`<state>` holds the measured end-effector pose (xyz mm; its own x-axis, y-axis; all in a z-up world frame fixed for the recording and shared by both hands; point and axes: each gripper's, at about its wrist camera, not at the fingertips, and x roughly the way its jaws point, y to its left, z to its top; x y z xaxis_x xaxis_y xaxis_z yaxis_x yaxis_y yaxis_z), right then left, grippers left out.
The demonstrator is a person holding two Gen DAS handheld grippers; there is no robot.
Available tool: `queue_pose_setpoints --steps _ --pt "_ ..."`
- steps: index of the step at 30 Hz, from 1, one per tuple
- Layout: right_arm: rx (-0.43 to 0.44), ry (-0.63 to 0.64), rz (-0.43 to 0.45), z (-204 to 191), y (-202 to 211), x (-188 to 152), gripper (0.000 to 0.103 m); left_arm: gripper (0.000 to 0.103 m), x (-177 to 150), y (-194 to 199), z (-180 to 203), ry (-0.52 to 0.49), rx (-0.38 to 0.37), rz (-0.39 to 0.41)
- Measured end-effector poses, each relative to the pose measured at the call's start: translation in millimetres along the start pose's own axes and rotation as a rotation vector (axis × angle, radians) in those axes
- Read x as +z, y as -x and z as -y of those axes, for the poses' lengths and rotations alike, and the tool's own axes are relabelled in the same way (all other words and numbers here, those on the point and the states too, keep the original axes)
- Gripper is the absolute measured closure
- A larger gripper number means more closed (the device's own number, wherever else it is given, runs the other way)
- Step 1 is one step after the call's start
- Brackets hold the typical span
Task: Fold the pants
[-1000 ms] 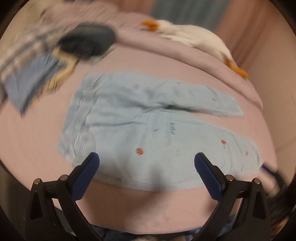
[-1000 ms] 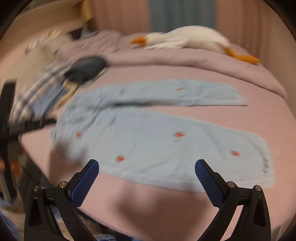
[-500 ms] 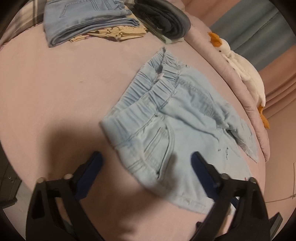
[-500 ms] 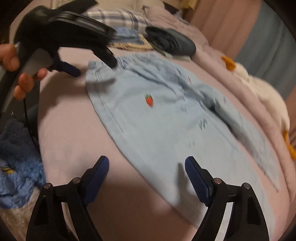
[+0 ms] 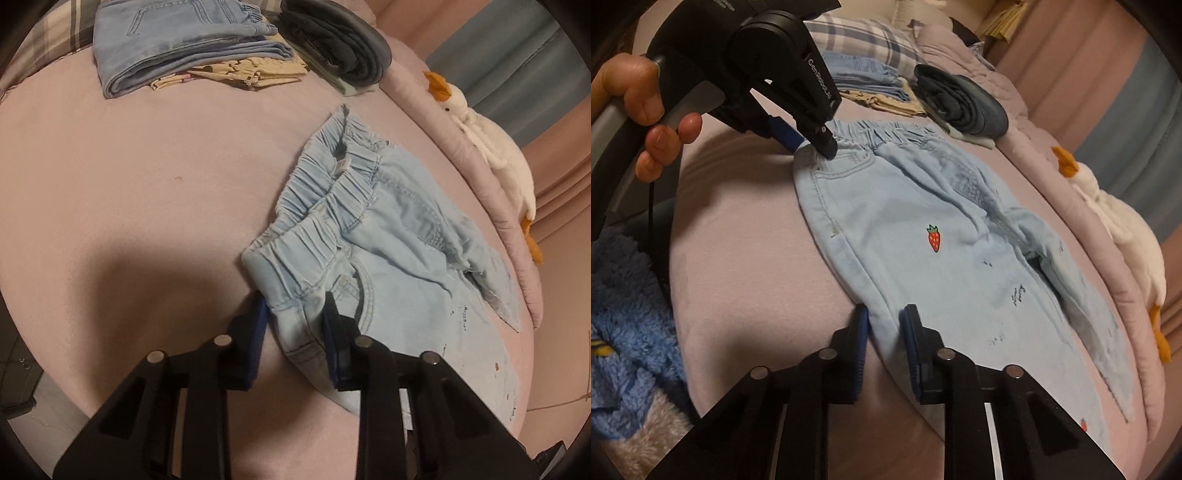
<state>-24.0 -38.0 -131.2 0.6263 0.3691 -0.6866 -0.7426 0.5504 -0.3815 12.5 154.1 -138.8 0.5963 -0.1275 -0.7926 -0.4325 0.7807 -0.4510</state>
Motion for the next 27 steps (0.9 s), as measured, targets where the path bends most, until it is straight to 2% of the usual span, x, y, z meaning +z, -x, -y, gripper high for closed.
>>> queue_pose_setpoints --steps 5,9,11,13,15,17,20,24,27 --pt "0.032 0.0 -0.003 -0.1 7.2 3.2 0.087 0.078 -5.5 12.4 -2.3 -0.03 -0.009 0.014" --pt "0.051 -0.042 -0.03 1.6 -4.8 0.0 0.087 0.073 -6.9 8.2 -3.9 -0.047 0.013 -0.006" --pt "0.076 -0.079 -0.039 7.3 -1.6 1.5 0.083 0.066 -7.1 14.5 0.5 -0.086 0.059 0.006" --pt "0.122 -0.123 -0.047 14.5 5.8 2.5 0.063 0.051 -7.5 26.2 2.1 -0.123 0.093 0.039" --pt "0.162 -0.166 -0.024 21.3 16.7 3.0 0.053 0.046 -6.9 38.3 1.2 -0.146 0.107 0.081" --pt "0.207 -0.213 0.012 27.8 26.0 3.8 0.053 0.045 -5.2 48.3 3.3 -0.179 0.115 0.124" --pt "0.242 -0.331 0.031 49.1 24.7 6.3 0.053 0.045 -2.3 50.5 14.9 -0.237 0.074 0.143" --pt "0.249 -0.554 -0.006 81.5 1.6 1.6 0.053 0.045 -9.0 39.0 44.1 -0.341 -0.022 0.118" --pt "0.295 -0.716 -0.048 100.4 -23.0 -14.1 0.053 0.045 -18.9 22.9 62.1 -0.43 -0.055 0.082"
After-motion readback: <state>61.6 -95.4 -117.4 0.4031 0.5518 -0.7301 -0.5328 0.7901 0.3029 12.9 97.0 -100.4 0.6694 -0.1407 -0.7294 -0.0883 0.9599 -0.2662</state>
